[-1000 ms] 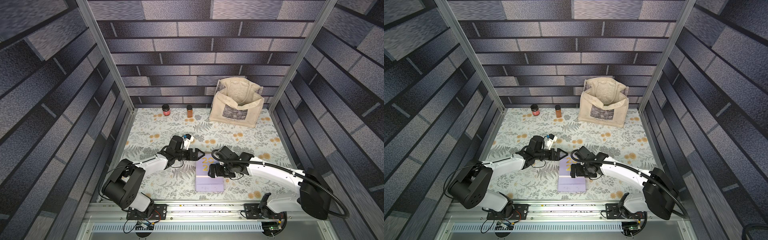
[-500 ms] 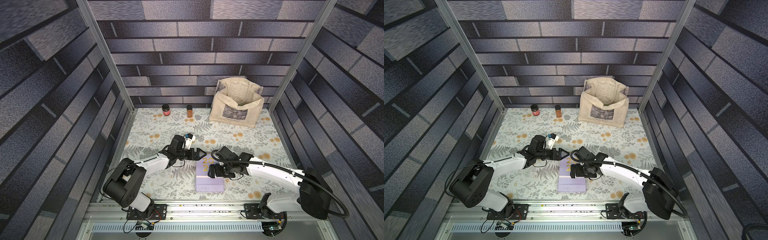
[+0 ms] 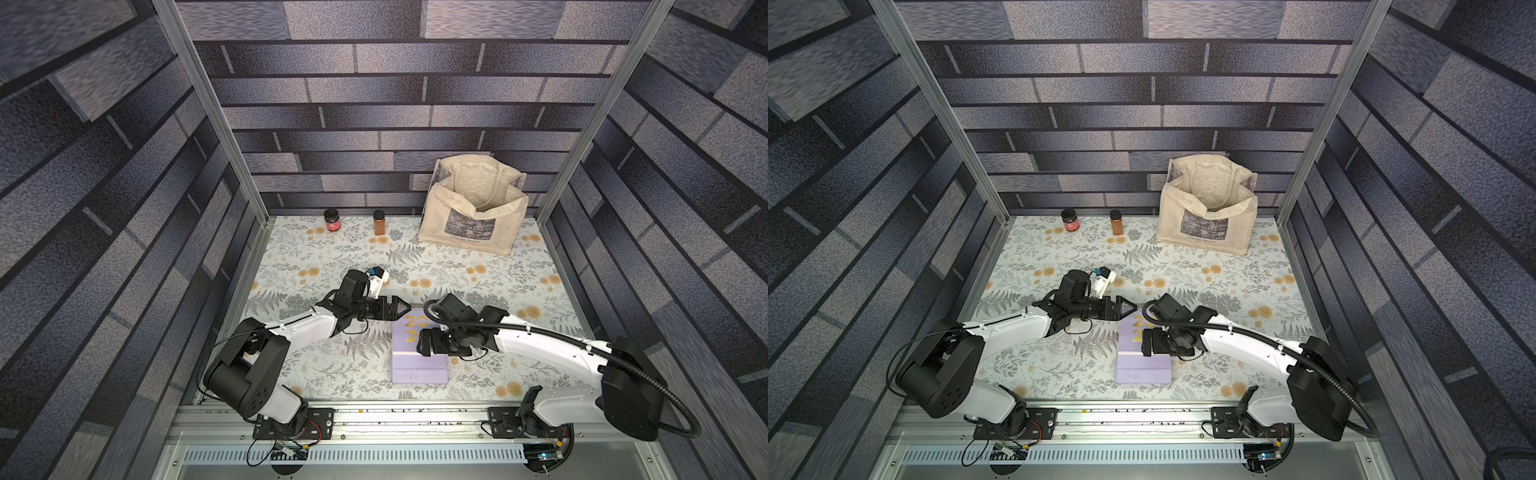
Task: Stack the calendars
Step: Adjust the calendar at the calendar.
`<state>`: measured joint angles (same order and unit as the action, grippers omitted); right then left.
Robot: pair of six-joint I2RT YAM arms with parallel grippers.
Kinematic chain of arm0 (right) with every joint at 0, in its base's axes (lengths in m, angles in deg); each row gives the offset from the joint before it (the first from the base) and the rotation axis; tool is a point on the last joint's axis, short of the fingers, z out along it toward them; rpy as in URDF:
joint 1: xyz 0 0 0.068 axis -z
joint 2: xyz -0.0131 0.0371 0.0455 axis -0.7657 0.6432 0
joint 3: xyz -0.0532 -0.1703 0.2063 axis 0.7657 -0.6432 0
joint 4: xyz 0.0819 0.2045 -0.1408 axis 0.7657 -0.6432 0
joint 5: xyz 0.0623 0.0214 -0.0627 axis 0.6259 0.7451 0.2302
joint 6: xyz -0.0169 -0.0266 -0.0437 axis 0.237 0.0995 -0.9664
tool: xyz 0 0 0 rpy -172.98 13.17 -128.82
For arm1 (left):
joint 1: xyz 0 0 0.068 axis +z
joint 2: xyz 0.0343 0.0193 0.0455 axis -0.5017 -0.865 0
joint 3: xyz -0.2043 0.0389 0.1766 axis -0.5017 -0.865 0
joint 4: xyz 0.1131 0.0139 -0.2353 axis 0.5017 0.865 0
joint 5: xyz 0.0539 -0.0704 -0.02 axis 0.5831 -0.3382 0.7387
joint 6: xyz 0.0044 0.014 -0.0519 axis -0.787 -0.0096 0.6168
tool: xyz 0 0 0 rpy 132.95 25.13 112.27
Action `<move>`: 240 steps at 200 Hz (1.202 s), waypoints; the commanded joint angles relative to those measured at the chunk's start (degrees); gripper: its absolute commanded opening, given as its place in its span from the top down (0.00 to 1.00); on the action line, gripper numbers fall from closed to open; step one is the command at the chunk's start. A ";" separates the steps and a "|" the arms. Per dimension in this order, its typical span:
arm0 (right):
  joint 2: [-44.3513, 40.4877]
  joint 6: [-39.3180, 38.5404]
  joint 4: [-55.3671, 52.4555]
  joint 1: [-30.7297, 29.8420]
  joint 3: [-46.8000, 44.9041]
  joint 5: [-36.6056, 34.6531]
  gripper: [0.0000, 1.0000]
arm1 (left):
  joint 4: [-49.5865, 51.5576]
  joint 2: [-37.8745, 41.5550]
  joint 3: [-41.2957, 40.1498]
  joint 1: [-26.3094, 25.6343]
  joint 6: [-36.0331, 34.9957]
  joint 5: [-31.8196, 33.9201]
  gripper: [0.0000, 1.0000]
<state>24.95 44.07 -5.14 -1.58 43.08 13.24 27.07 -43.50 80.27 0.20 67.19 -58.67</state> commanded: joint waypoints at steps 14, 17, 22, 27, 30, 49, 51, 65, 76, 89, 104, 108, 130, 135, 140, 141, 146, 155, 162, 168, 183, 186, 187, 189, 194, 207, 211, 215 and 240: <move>-1.59 2.48 -1.81 -2.79 -1.48 -0.45 0.01 | 0.98 0.71 2.35 0.36 -1.82 0.09 0.00; -1.52 2.57 -1.74 -3.10 -1.51 -0.41 0.01 | 0.97 0.64 2.44 0.40 -1.76 0.01 0.00; -1.33 2.74 -1.82 -3.45 -1.58 -0.29 0.01 | 0.98 0.47 2.65 0.30 -1.77 -0.07 0.00; -1.14 2.90 -1.67 -3.93 -1.52 -0.13 0.01 | 0.97 0.35 2.82 0.29 -1.74 -0.17 0.00; -1.05 3.07 -1.53 -4.14 -1.57 -0.05 0.01 | 0.85 0.21 2.94 0.29 -1.76 -0.25 0.00; -0.39 3.41 -1.00 -4.93 -1.53 0.34 0.01 | 0.72 -0.41 3.84 0.03 -1.75 -0.61 0.00; -0.32 3.48 -0.89 -4.89 -1.52 0.35 0.01 | 0.78 -0.47 3.94 0.03 -1.74 -0.61 0.00; 0.01 3.59 -0.55 -5.23 -1.17 0.20 0.01 | 0.88 -0.72 4.32 -0.19 -1.75 -0.64 0.00; 0.19 3.67 -0.39 -5.33 -0.76 0.09 0.01 | 0.70 -0.94 4.54 -0.32 -1.69 -0.61 0.00; 0.35 3.71 -0.18 -5.37 -0.60 -0.11 0.01 | 0.49 -1.25 4.67 -0.50 -1.52 -0.70 0.00; 0.46 3.71 -0.14 -5.38 -0.43 -0.18 0.00 | 0.51 -1.50 4.82 -0.73 -1.49 -0.85 0.00; 0.46 3.71 -0.15 -5.32 -0.35 -0.22 0.00 | 0.53 -1.52 4.92 -0.76 -1.57 -0.85 0.00; 0.46 4.06 0.11 -5.32 -0.46 -0.16 0.01 | 0.49 -1.47 4.95 -0.76 -1.57 -0.87 0.00; 0.40 4.11 0.08 -5.31 -0.46 -0.22 0.00 | 0.53 -1.51 5.03 -0.76 -1.57 -0.79 0.00; 0.46 4.16 0.11 -5.33 -0.30 -0.24 0.00 | 0.51 -1.56 5.10 -0.76 -1.57 -0.79 0.00; 0.46 4.15 0.11 -5.37 -0.34 -0.21 0.00 | 0.52 -1.58 5.07 -0.76 -1.57 -0.79 0.00; 0.46 4.15 0.12 -5.40 -0.23 -0.18 0.00 | 0.49 -1.60 5.04 -0.72 -1.69 -0.79 0.00; 0.62 4.23 0.13 -5.41 -0.12 -0.22 0.00 | 0.53 -1.68 5.05 -0.76 -1.65 -0.70 0.00; 0.80 4.24 0.16 -5.40 0.12 -0.14 0.00 | 0.43 -1.64 5.05 -0.76 -1.57 -0.70 0.00; 0.96 4.21 0.19 -5.40 0.23 -0.01 0.00 | 0.32 -1.74 5.16 -0.76 -1.57 -0.79 0.00; 1.55 4.21 0.26 -5.64 0.90 0.09 0.00 | 0.33 -1.87 5.28 -0.80 -1.57 -0.87 0.00; 1.66 4.24 0.21 -5.71 0.99 0.08 0.00 | 0.40 -1.85 5.29 -0.80 -1.63 -0.88 0.00; 1.68 4.20 0.21 -5.73 1.05 0.08 0.00 | 0.42 -1.81 5.25 -0.83 -1.69 -0.88 0.00; 1.80 4.23 0.25 -5.75 1.12 0.07 0.00 | 0.44 -1.79 5.24 -0.82 -1.68 -0.88 0.00; 2.02 4.17 0.28 -5.84 1.28 0.04 0.00 | 0.45 -1.82 5.33 -0.78 -1.70 -0.88 0.00; 2.60 4.24 0.10 -6.03 1.76 0.04 0.00 | 0.51 -1.72 5.38 -0.81 -1.72 -0.87 0.00; 2.76 4.24 0.08 -6.01 1.88 0.04 0.00 | 0.50 -1.78 5.46 -0.77 -1.76 -0.87 0.00; 2.89 4.28 0.05 -6.04 1.89 0.06 0.00 | 0.53 -1.76 5.45 -0.76 -1.76 -0.88 0.00; 2.74 4.46 -0.36 -6.11 2.01 -0.54 0.00 | 0.70 -1.56 5.32 -0.76 -1.89 -0.79 0.00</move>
<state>27.35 47.54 -5.14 -6.94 43.38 13.40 27.62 -44.77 84.01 -0.24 67.17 -58.76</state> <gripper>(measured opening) 0.999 0.999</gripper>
